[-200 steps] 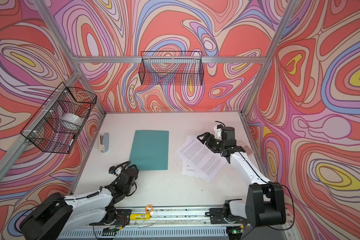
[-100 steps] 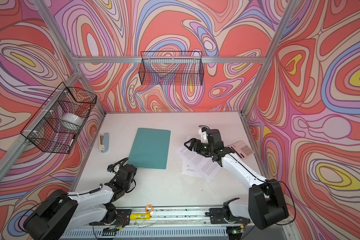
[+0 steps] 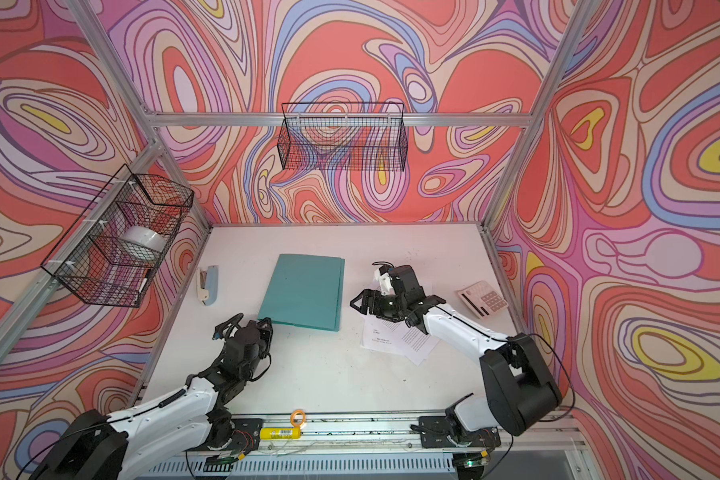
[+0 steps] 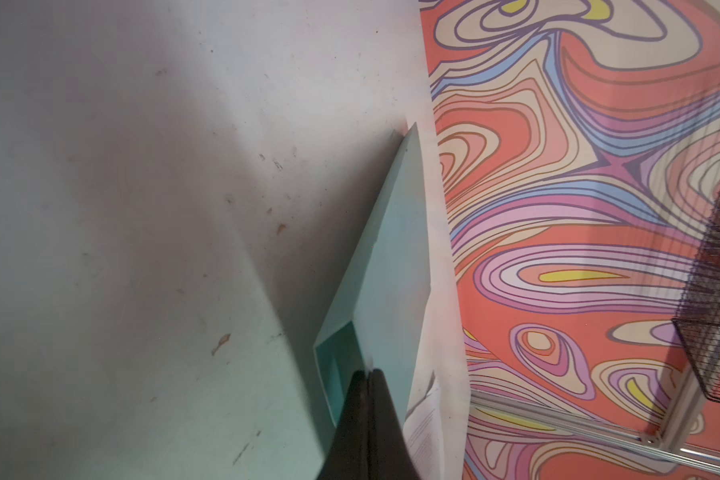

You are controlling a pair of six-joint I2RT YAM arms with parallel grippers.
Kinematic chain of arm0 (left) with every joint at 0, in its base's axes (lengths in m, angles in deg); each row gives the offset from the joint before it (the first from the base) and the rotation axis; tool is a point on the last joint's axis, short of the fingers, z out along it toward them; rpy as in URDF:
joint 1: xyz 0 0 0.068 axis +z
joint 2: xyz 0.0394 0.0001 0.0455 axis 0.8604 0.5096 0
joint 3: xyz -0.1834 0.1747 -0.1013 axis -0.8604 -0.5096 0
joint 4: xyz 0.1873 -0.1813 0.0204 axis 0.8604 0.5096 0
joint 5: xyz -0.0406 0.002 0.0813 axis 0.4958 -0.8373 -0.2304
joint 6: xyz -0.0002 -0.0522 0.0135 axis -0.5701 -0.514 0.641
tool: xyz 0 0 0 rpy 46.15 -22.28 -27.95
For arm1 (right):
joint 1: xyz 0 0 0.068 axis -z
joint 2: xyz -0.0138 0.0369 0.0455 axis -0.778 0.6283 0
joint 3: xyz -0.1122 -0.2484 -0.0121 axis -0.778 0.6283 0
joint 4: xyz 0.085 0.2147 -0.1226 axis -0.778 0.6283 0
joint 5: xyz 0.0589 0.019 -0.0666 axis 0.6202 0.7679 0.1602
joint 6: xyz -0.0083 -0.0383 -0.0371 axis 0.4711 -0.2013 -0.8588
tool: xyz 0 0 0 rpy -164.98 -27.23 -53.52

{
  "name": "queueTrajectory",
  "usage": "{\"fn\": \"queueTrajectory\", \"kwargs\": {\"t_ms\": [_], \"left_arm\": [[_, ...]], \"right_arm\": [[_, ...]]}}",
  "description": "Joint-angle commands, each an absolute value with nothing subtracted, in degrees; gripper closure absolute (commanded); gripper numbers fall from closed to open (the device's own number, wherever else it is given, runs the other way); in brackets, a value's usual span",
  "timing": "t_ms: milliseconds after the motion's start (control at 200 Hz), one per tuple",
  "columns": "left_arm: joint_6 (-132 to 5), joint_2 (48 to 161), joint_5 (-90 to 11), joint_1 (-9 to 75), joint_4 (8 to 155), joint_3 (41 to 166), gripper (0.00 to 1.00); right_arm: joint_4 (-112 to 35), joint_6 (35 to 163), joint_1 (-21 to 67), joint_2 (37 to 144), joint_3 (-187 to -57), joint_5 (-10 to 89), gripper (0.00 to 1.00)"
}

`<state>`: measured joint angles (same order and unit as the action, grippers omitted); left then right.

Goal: Put the files into the folder

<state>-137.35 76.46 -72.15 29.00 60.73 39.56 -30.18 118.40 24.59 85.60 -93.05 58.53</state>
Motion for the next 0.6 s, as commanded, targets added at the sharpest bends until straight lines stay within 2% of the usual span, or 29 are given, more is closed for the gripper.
{"fn": "queueTrajectory", "kwargs": {"t_ms": [0, 195, 311, 596], "left_arm": [[-139.8, 73.2, -72.0, 29.2, 65.4, 41.0, 1.0], [-143.8, 71.6, -70.7, 29.2, 64.6, 39.2, 1.0], [-145.1, 71.8, -69.4, 29.2, 63.6, 38.9, 1.0], [-146.5, 72.6, -67.8, 29.2, 61.0, 39.0, 1.0]], "right_arm": [[-35.9, 121.1, 23.5, 89.0, -92.4, 60.5, 0.17], [-46.5, 126.9, 22.7, 93.9, -90.9, 63.4, 0.25], [-49.0, 129.0, 22.2, 97.1, -92.2, 64.3, 0.38], [-54.2, 133.2, 21.6, 103.8, -95.7, 67.2, 0.46]]}}
